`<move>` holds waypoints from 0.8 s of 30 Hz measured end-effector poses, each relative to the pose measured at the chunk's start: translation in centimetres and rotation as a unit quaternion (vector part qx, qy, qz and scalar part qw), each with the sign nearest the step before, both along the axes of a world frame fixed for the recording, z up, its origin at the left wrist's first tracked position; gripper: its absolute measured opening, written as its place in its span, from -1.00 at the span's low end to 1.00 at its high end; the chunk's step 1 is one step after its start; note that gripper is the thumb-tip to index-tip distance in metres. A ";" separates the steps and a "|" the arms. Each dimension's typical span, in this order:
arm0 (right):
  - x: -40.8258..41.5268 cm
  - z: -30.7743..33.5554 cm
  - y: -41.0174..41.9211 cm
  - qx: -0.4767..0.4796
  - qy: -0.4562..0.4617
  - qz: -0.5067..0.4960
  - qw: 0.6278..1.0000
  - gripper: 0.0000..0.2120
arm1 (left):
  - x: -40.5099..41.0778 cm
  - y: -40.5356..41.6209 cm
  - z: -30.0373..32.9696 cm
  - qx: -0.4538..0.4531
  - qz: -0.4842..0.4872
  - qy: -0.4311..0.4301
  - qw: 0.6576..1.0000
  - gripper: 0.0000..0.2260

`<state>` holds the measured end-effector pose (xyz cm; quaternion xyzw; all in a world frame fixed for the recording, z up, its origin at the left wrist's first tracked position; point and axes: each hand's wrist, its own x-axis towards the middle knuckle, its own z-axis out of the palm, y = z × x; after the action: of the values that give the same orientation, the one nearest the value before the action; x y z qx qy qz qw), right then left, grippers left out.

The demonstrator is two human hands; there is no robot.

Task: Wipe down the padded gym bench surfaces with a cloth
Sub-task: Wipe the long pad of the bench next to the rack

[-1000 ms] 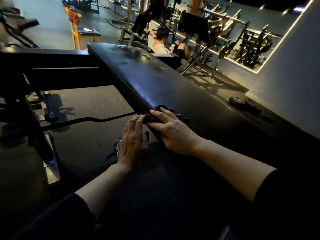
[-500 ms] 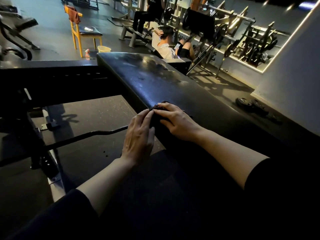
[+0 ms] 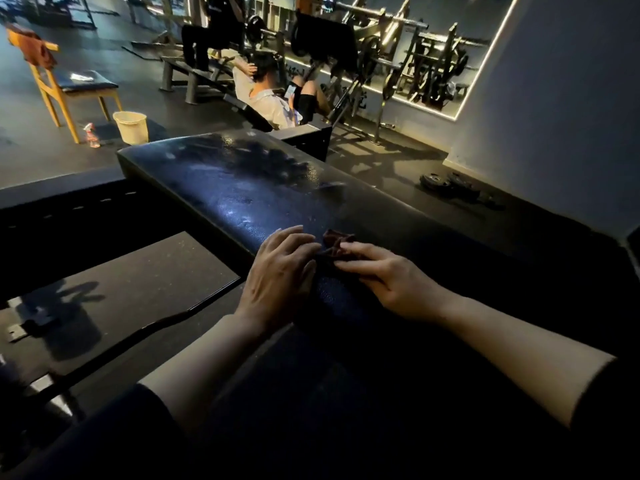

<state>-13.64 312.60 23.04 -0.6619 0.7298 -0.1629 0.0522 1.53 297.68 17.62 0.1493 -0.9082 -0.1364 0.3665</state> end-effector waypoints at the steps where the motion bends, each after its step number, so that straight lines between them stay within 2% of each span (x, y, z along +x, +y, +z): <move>1: -1.4 -0.1 -1.5 -0.008 0.003 -0.028 1.000 -0.63 | -0.7 -0.6 0.4 -0.001 -0.001 -0.006 1.000 -0.70; 4: -5.4 -0.7 -5.9 -0.014 0.017 -0.130 0.991 -0.64 | -2.8 -2.1 1.4 0.005 -0.011 -0.054 0.998 -0.75; 6: -6.0 -0.9 -7.3 -0.016 0.025 -0.150 0.988 -0.64 | -3.9 -2.9 2.0 0.001 -0.033 -0.101 0.994 -0.70; 10: -3.6 -0.5 -3.8 -0.033 0.015 -0.088 0.995 -0.63 | -5.8 -4.0 2.9 -0.017 -0.050 -0.127 0.990 -0.83; 12: -3.3 -0.4 -1.5 -0.027 0.012 -0.042 0.999 -0.63 | -7.0 -4.6 3.4 -0.023 -0.067 -0.135 0.988 -0.83; 14: -5.5 -0.2 -1.4 -0.001 0.007 -0.039 0.999 -0.64 | -8.7 -5.3 3.8 -0.020 -0.081 -0.140 0.987 -0.83; 16: -9.5 -0.2 -3.0 -0.003 0.007 -0.101 0.995 -0.65 | -10.2 -5.7 4.1 -0.009 -0.084 -0.142 0.986 -0.81; 18: -13.6 -0.1 -5.2 -0.005 0.008 -0.208 0.978 -0.64 | -11.2 -5.7 4.3 -0.005 -0.079 -0.147 0.986 -0.79; 20: -16.2 -0.3 -7.1 -0.007 0.003 -0.271 0.962 -0.63 | -11.9 -5.7 4.2 -0.014 -0.082 -0.148 0.986 -0.79; 22: -16.1 -0.4 -7.7 -0.007 0.009 -0.271 0.962 -0.62 | -12.6 -6.0 4.1 -0.025 -0.085 -0.151 0.985 -0.83; 24: -14.1 -0.3 -6.7 -0.009 0.013 -0.226 0.974 -0.62 | -13.3 -6.0 3.9 -0.028 -0.090 -0.156 0.983 -0.85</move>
<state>-27.73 305.87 22.70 -0.4826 0.8595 -0.1684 -0.0016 -11.80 291.65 21.55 0.0762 -0.9673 -0.1189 0.2107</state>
